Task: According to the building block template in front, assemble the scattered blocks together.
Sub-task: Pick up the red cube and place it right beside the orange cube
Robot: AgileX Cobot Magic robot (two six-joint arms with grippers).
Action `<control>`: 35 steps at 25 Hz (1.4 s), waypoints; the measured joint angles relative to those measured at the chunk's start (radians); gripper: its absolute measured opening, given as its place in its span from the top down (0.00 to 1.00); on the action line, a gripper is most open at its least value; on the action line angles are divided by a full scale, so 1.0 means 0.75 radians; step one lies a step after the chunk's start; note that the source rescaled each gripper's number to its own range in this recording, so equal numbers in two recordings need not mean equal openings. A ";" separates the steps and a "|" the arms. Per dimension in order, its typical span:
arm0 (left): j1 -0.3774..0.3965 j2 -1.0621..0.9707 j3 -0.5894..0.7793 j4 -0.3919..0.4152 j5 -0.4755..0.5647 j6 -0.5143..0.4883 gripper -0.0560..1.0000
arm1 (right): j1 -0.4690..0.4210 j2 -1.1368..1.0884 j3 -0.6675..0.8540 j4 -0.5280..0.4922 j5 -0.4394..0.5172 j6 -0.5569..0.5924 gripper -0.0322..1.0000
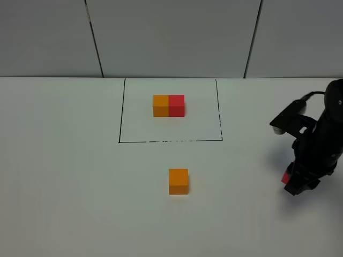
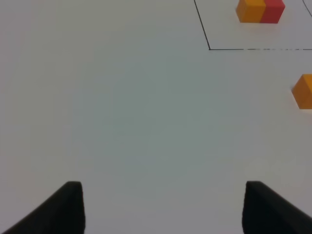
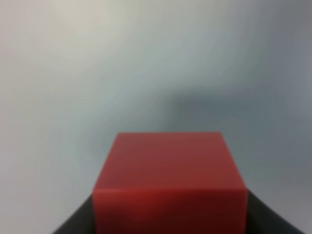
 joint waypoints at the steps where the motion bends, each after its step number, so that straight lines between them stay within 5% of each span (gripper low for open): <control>1: 0.000 0.000 0.000 0.000 0.000 0.000 0.44 | 0.017 0.000 -0.025 -0.002 0.009 -0.068 0.97; 19: 0.000 0.000 0.000 0.000 0.000 0.000 0.44 | 0.364 0.388 -0.424 -0.054 0.160 -0.352 0.97; 35: 0.000 0.000 0.000 0.000 0.000 0.001 0.44 | 0.444 0.574 -0.576 -0.072 0.170 -0.419 0.97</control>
